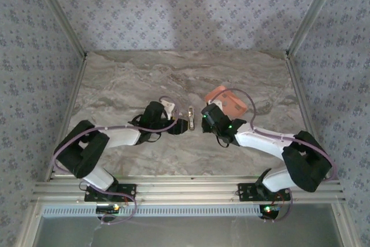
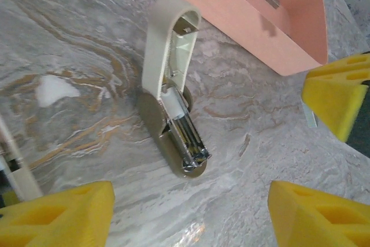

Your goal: Load the staples into the stapler

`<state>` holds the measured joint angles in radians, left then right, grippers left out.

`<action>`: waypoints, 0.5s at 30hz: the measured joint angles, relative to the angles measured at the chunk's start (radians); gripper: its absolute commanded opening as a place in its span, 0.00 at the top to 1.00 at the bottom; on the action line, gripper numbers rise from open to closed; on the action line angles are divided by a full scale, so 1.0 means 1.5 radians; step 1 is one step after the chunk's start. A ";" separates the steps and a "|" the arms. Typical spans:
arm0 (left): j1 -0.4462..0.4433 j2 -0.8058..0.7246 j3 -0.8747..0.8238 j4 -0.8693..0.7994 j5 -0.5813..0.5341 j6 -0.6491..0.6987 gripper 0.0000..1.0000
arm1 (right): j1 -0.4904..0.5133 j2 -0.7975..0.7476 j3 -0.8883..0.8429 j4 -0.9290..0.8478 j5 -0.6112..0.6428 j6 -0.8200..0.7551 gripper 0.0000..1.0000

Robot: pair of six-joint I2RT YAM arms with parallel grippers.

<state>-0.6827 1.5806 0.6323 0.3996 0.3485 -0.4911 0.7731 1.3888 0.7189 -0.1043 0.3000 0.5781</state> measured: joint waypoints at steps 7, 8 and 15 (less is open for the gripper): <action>-0.018 0.063 0.056 -0.017 0.026 0.000 0.33 | -0.011 -0.034 -0.029 0.000 0.000 0.004 0.87; -0.019 0.069 0.063 -0.020 0.030 0.000 0.34 | -0.012 -0.037 -0.032 0.000 0.000 0.005 0.87; -0.023 0.108 0.086 -0.027 0.039 -0.001 0.34 | -0.015 -0.052 -0.040 0.002 0.000 0.006 0.87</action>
<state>-0.7170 1.7428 0.7616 0.3584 0.4068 -0.4919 0.7502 1.3109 0.6582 -0.1013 0.3000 0.5877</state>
